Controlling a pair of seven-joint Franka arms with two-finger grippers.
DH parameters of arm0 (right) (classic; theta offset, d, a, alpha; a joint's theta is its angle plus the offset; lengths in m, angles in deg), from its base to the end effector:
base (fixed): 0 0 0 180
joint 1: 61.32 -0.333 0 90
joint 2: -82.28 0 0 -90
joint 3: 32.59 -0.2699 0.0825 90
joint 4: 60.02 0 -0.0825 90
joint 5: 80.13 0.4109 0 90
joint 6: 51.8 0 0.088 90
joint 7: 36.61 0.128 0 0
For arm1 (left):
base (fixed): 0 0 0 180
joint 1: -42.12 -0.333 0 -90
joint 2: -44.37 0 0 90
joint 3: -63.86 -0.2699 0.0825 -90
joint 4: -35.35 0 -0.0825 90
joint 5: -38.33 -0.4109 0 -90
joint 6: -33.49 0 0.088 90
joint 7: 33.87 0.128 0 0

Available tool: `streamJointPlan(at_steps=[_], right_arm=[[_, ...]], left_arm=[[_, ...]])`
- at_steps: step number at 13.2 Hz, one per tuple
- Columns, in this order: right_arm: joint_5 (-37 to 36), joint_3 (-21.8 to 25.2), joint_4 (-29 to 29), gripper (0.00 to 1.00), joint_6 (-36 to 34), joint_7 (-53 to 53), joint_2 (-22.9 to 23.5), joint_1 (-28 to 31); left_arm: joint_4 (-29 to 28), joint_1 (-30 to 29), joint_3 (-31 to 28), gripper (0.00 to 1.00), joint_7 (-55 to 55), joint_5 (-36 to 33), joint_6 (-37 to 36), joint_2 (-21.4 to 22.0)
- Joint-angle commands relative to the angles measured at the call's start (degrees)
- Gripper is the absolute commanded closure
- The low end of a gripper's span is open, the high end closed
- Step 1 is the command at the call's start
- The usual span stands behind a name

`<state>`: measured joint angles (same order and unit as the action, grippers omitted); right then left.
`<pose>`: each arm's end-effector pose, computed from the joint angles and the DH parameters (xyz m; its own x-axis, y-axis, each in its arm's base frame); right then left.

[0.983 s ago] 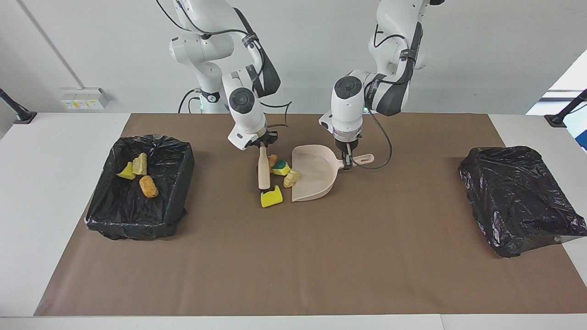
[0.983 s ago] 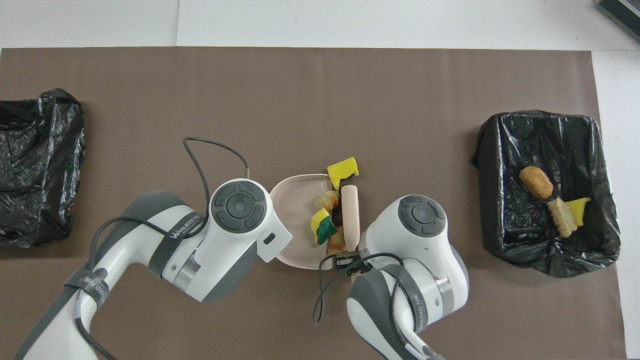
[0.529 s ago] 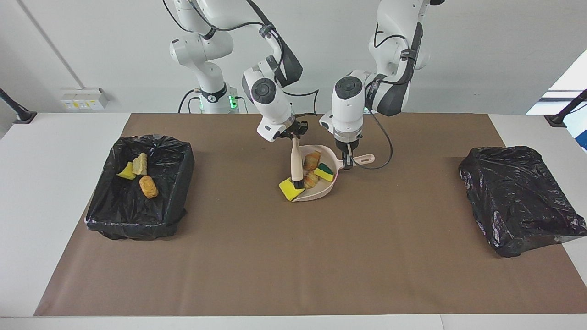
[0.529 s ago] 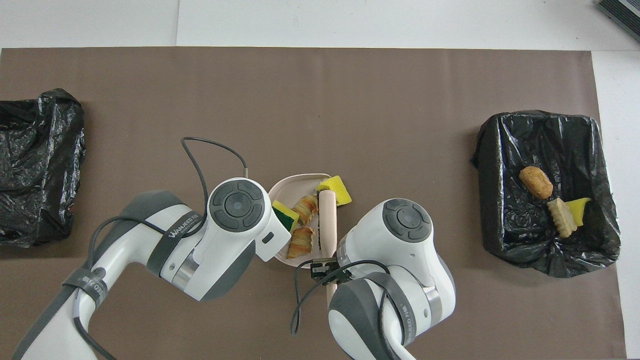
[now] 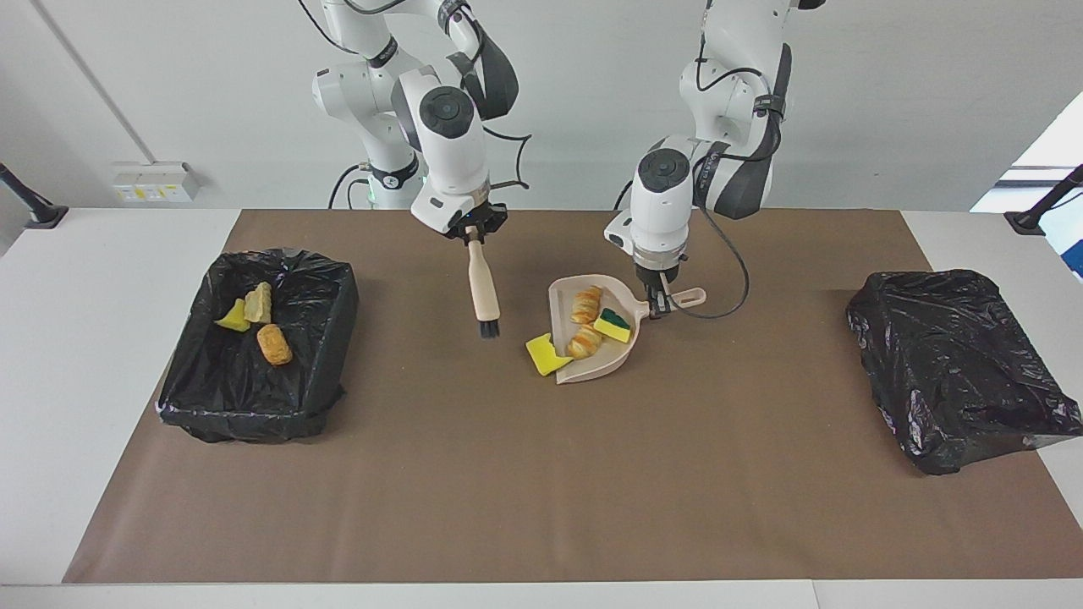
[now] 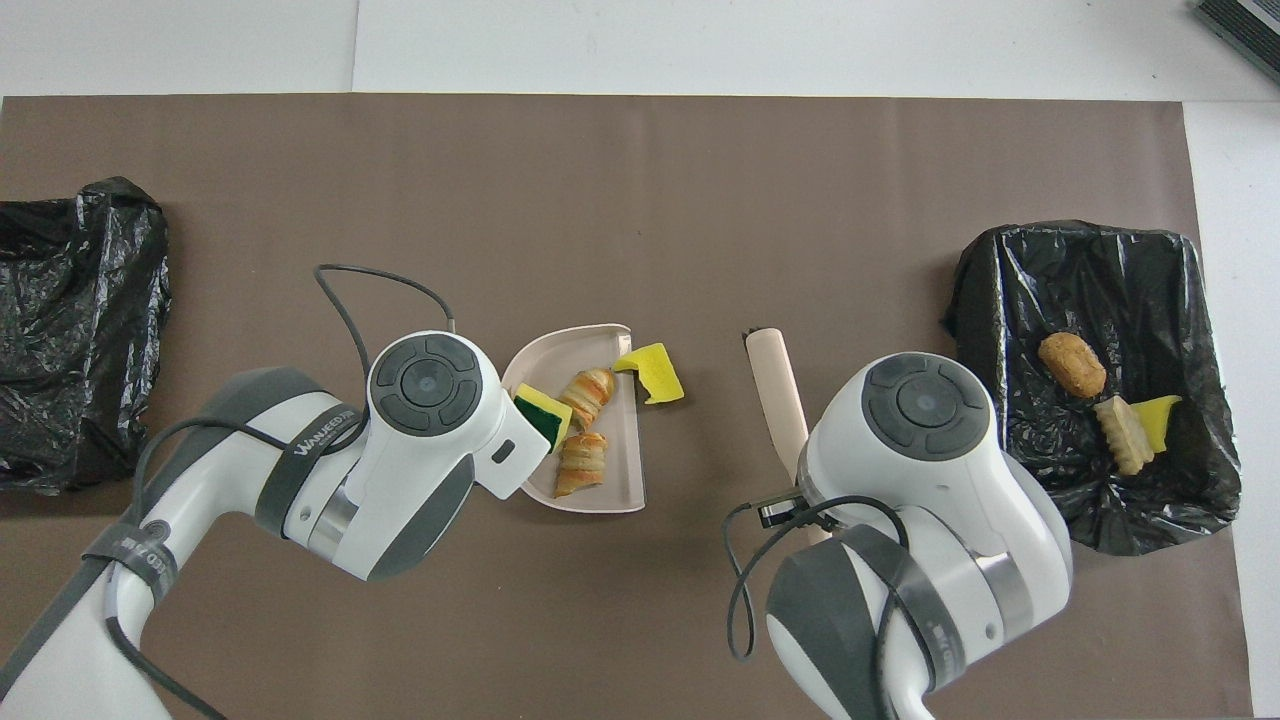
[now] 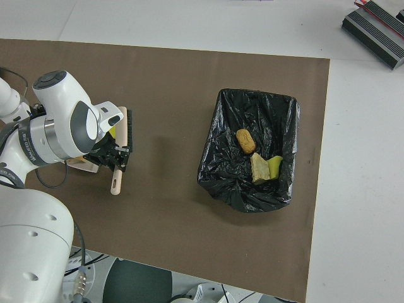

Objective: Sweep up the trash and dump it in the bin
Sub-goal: 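Carry the dustpan toward the nearer bin while the right gripper withdraws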

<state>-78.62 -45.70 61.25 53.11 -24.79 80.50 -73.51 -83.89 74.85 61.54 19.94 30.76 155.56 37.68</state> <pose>0.4738 0.2268 0.3284 0.9449 0.2108 -0.2504 0.2267 -0.9733 0.0362 0.4992 -0.2835 0.2840 0.0271 -0.9909 -0.1320 -0.9996 -0.0262 -0.0082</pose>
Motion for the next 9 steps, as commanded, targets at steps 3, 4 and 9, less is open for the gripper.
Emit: streamJointPlan(at_steps=[3, 4, 9], right_arm=[[-1.96, -1.03, -5.25, 1.00, 4.32, 1.44, 12.66, -3.96], [0.92, -1.03, -5.34, 1.00, 5.55, 2.06, 13.55, -4.85], [20.79, -2.00, -3.49, 1.00, 11.10, 2.34, 11.98, -9.85]], left_arm=[[-1.61, -0.65, 0.12, 1.00, -2.84, -0.96, 1.94, 0.80], [-1.78, -0.65, 0.12, 1.00, -2.75, -0.96, 1.94, 0.89], [-1.69, -0.65, 0.12, 1.00, -1.96, -0.96, 1.85, 0.89]])
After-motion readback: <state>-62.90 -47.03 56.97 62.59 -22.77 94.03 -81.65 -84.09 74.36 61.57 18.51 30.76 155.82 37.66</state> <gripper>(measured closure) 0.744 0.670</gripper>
